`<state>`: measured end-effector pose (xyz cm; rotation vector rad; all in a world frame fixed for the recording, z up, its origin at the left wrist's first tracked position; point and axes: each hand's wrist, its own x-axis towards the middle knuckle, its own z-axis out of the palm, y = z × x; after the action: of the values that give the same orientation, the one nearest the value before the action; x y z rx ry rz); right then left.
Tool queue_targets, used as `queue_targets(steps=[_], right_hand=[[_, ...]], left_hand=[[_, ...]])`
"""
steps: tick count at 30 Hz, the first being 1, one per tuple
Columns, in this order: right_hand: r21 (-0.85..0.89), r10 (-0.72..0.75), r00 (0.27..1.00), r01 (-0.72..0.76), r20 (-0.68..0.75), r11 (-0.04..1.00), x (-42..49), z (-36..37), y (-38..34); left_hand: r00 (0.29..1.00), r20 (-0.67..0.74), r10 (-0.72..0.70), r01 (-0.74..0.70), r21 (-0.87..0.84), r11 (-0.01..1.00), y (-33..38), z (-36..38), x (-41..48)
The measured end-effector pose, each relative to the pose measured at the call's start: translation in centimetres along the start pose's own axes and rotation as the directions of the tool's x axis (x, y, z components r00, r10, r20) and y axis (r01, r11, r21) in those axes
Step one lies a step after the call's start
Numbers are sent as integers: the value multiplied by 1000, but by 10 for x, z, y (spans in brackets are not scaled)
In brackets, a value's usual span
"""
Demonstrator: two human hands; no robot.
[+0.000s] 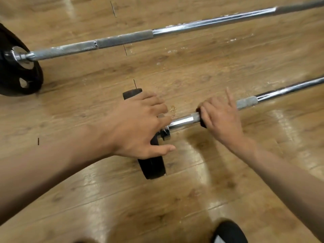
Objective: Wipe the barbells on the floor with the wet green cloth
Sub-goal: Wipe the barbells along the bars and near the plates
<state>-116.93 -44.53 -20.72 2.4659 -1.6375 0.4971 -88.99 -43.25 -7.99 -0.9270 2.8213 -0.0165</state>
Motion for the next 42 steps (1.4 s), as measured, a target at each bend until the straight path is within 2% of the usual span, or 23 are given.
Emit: queue_targets(steps=[4, 6, 8, 10, 12, 14, 18, 21, 24, 27, 31, 34, 37, 40, 42], right_hand=[[-173, 320, 947, -314, 8, 934, -22, -19, 100], [-149, 440, 898, -435, 2, 888, -21, -16, 99], [-59, 501, 865, -501, -22, 863, -16, -11, 64], [41, 411, 911, -410, -33, 911, -18, -7, 10], [115, 242, 970, -240, -7, 964, -25, -2, -34], [117, 100, 995, -102, 19, 988, -30, -8, -45], [-94, -80, 968, 105, 238, 990, -23, -29, -14], [-115, -157, 945, 197, 286, 974, -15, -33, -2], [-90, -194, 965, 212, 176, 973, -5, -19, 10], [-88, -184, 981, 188, 53, 978, 2, -12, 36], [-80, -127, 992, 127, 14, 989, -6, -14, 108], [5, -63, 996, 63, -61, 998, -2, -7, 120], [120, 43, 985, -23, -165, 993, 10, 6, 106], [192, 140, 972, -103, -191, 976, 18, 14, 102], [206, 175, 967, -137, -182, 969, 22, 18, 100]], left_hand=[[993, -57, 102, -110, -149, 983, 4, 1, -9], [989, -54, 135, -141, -143, 980, -2, 0, -4], [979, 31, 201, -197, -101, 975, 1, -1, 3], [961, 108, 254, -248, -60, 967, 10, 0, 8], [951, 110, 288, -282, -70, 957, 20, 2, 8], [952, 87, 295, -288, -78, 954, 20, 3, 6], [945, 39, 325, -320, -90, 943, 9, 5, 7], [940, 37, 339, -332, -128, 935, -8, 3, 8], [957, 53, 287, -276, -154, 949, -36, 4, 14], [985, -25, 173, -174, -103, 979, -57, -2, 13], [998, -56, 21, -25, -76, 997, -16, -10, 7], [993, 52, -110, 107, 54, 993, 23, -6, 14], [952, 109, -285, 269, 140, 953, 21, -8, 29], [913, 183, -366, 332, 192, 924, 11, -18, 43], [903, 221, -367, 323, 212, 922, 20, -22, 58]])
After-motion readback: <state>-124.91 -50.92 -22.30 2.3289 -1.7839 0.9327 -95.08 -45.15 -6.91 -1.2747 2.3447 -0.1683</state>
